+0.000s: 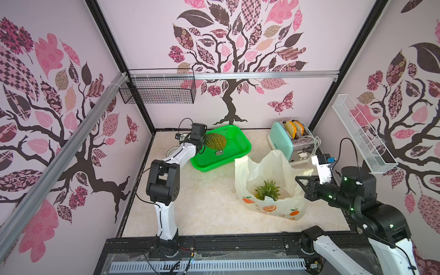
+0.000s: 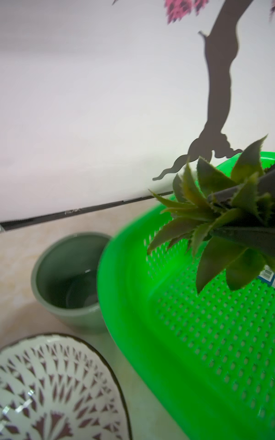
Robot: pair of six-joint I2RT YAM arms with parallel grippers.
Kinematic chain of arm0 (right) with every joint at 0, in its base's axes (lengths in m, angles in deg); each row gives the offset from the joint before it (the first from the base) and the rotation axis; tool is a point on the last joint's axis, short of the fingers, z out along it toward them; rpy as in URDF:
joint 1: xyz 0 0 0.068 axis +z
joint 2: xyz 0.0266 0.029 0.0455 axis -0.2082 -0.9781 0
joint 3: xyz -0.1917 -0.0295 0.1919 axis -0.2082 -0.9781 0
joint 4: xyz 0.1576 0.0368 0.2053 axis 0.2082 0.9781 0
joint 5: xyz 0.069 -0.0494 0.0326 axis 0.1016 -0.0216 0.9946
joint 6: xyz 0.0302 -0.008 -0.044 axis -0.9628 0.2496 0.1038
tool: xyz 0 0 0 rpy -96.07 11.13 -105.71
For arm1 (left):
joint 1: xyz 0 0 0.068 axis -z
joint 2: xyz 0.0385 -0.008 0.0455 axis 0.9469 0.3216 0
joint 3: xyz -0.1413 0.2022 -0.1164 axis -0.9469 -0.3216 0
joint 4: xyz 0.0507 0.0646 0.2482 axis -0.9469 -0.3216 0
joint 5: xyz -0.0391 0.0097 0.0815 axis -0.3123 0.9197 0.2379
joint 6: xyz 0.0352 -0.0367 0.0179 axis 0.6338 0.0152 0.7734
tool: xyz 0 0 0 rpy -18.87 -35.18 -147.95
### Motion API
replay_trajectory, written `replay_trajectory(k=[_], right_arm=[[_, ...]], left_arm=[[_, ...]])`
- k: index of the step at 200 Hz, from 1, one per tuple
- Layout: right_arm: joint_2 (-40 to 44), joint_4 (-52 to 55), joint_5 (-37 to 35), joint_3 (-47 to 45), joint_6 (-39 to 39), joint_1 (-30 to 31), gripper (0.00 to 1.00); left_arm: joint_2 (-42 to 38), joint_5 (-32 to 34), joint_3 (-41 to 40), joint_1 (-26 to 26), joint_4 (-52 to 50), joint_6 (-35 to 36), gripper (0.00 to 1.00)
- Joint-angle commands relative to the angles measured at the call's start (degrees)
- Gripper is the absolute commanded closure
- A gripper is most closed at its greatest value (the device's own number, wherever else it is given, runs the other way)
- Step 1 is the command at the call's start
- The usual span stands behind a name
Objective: Place the pineapple into a plastic bag & tie a knot
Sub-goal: Pick up the pineapple from the basket, then place the pineapple in the plastic bag.
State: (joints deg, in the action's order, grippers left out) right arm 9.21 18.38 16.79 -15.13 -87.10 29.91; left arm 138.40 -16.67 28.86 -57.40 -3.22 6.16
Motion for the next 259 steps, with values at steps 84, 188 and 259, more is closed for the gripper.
replay_trajectory(k=[84, 188, 259], right_arm=[[0.04, -1.41, 0.36, 0.49, 0.41, 0.30, 1.00], [-0.37, -0.57, 1.36, 1.27, 0.90, 0.24, 1.00], [-0.74, 0.87, 1.72, 2.67, 1.53, 0.26, 1.00]], left_arm=[[-17.04, -7.69, 5.55, -0.46, 6.31, 31.21, 1.00], [-31.58, -23.65, 14.54, 10.83, 6.30, 52.11, 1.00], [-35.87, -31.62, 9.94, 28.34, 9.52, 55.40, 1.00]])
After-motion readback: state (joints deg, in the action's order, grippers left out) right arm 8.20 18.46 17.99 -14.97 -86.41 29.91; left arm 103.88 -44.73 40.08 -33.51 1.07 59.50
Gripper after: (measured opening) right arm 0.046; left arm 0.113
